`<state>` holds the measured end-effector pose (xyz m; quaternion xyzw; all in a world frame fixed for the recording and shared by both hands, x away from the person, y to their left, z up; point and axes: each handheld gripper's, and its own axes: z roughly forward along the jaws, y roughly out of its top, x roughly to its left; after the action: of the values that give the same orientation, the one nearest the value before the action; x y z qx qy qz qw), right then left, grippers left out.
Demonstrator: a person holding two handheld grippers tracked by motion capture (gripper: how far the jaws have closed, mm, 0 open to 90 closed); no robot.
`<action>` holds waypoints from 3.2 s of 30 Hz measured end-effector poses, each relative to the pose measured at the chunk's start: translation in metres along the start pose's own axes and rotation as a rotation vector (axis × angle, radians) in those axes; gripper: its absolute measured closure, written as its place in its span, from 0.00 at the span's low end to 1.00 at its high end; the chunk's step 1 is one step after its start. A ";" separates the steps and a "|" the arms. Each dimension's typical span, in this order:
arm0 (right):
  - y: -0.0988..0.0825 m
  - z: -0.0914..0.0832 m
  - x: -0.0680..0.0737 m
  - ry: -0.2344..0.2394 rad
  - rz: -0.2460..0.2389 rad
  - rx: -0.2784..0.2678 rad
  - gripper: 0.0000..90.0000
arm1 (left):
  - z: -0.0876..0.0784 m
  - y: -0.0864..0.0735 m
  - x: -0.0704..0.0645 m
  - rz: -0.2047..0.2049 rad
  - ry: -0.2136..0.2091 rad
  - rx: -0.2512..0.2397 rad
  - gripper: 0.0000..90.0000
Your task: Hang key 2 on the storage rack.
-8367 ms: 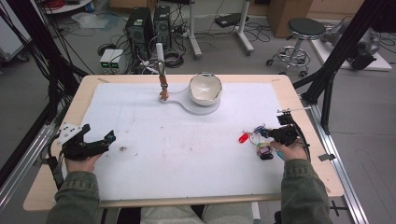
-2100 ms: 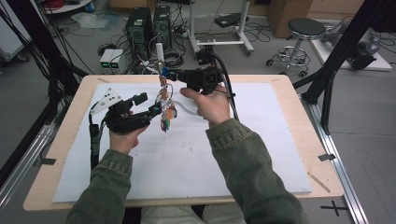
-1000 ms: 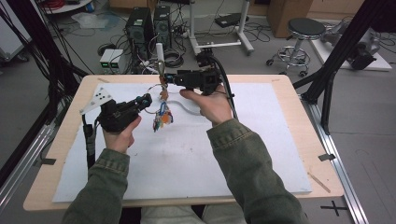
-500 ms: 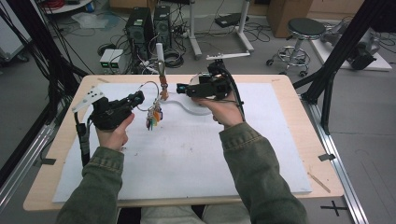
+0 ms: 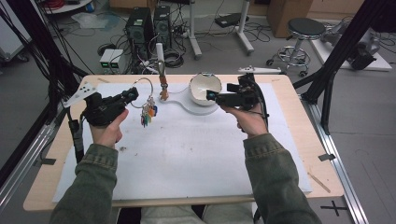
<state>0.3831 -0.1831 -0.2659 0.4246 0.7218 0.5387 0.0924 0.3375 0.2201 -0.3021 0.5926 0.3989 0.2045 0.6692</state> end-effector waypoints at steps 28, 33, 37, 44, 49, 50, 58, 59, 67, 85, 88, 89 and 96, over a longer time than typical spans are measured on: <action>-0.056 -0.049 -0.058 -0.152 0.002 -0.064 0.03 | 0.006 0.022 0.036 0.008 0.110 0.024 0.97; -0.066 -0.055 -0.064 -0.167 -0.011 -0.075 0.03 | 0.011 0.024 0.041 -0.005 0.121 0.020 0.97; -0.074 -0.057 -0.067 -0.196 -0.019 -0.095 0.03 | 0.018 0.028 0.042 -0.006 0.141 0.026 0.97; -0.088 -0.062 -0.069 -0.230 -0.043 -0.108 0.03 | 0.030 0.035 0.041 0.007 0.133 0.041 0.97; -0.097 -0.070 -0.070 -0.239 -0.044 -0.142 0.03 | 0.037 0.038 0.043 0.018 0.150 0.055 0.97; -0.098 -0.072 -0.070 -0.243 -0.049 -0.149 0.03 | 0.038 0.039 0.044 0.017 0.157 0.054 0.97; -0.111 -0.080 -0.074 -0.273 -0.079 -0.165 0.03 | 0.044 0.045 0.059 -0.002 0.203 0.060 0.97; -0.113 -0.081 -0.075 -0.274 -0.075 -0.165 0.03 | 0.045 0.046 0.061 -0.005 0.207 0.061 0.97; -0.122 -0.091 -0.079 -0.304 -0.080 -0.182 0.03 | 0.056 0.052 0.074 -0.020 0.243 0.074 0.97; -0.154 -0.104 -0.084 -0.370 -0.147 -0.256 0.03 | 0.082 0.055 0.092 -0.031 0.302 0.160 0.97; -0.159 -0.107 -0.083 -0.386 -0.162 -0.273 0.03 | 0.090 0.051 0.092 -0.035 0.306 0.165 0.96; -0.160 -0.107 -0.083 -0.392 -0.162 -0.272 0.03 | 0.093 0.049 0.092 -0.039 0.304 0.168 0.96; -0.171 -0.114 -0.087 -0.411 -0.149 -0.271 0.03 | 0.111 0.036 0.092 -0.033 0.313 0.201 0.96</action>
<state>0.2822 -0.3354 -0.3946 0.4545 0.6384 0.5246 0.3326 0.4861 0.2262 -0.2971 0.6107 0.5262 0.2425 0.5398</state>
